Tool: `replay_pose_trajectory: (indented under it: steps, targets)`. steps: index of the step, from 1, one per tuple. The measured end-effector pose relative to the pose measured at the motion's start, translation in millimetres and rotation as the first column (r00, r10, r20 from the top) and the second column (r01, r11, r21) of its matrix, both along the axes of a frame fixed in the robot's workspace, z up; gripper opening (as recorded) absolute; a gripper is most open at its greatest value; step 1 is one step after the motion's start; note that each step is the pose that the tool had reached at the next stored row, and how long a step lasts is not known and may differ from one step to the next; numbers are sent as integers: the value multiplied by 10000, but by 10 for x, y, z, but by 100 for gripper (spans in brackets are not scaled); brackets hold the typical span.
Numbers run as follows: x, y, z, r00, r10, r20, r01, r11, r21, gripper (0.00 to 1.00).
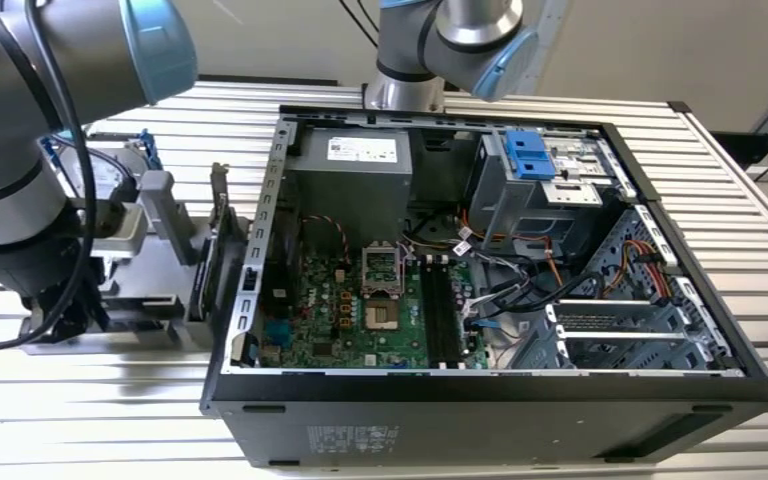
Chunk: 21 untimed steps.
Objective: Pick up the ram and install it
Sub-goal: 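Pick up the ram and move it above insertion slot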
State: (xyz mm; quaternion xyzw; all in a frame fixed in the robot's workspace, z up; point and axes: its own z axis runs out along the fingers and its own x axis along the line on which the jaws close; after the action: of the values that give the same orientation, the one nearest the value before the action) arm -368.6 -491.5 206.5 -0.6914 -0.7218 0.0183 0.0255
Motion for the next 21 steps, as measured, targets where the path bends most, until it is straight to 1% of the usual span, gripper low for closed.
replay_pose_trajectory:
  steps: [21]
  targets:
    - [0,0,242,10000,0,1,0,10000,2,0]
